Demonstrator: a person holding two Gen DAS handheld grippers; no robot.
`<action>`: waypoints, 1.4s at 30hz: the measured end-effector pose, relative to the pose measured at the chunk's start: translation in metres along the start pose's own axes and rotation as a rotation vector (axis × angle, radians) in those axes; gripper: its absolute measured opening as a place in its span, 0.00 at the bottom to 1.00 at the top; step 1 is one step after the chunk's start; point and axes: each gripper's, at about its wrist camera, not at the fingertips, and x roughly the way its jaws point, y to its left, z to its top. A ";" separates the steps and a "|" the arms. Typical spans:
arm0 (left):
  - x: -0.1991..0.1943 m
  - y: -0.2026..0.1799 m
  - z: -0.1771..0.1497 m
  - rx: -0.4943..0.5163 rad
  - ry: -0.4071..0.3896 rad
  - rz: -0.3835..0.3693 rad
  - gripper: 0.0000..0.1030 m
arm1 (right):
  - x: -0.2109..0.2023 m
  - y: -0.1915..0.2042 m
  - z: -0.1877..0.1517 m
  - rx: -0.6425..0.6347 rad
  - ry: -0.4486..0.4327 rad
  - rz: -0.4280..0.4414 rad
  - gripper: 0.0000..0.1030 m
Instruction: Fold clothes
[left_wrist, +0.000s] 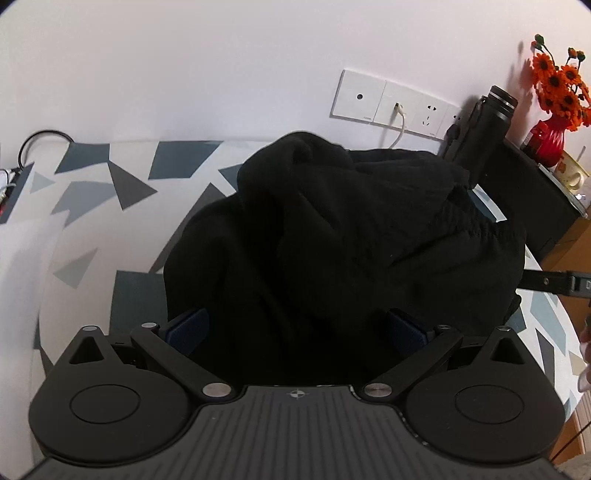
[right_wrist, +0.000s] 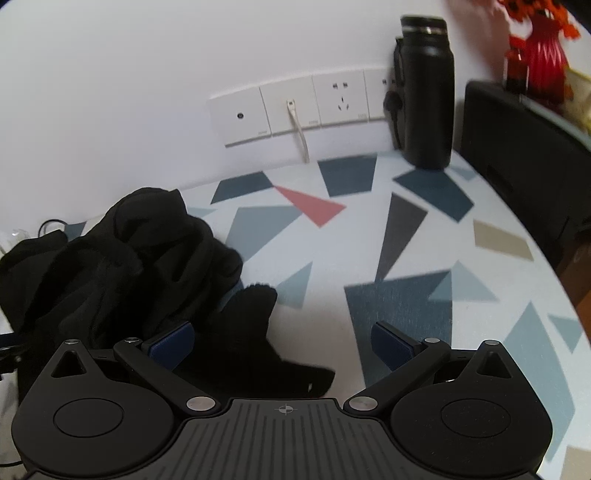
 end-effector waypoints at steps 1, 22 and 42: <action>0.001 0.003 -0.002 -0.015 0.004 -0.005 1.00 | 0.002 0.003 0.000 -0.010 -0.005 -0.009 0.99; 0.017 0.044 -0.039 -0.136 0.034 -0.061 1.00 | 0.063 0.053 -0.027 -0.104 0.032 0.037 0.99; 0.024 0.050 -0.049 -0.135 0.030 -0.073 1.00 | 0.063 0.050 -0.037 -0.046 0.038 0.025 0.99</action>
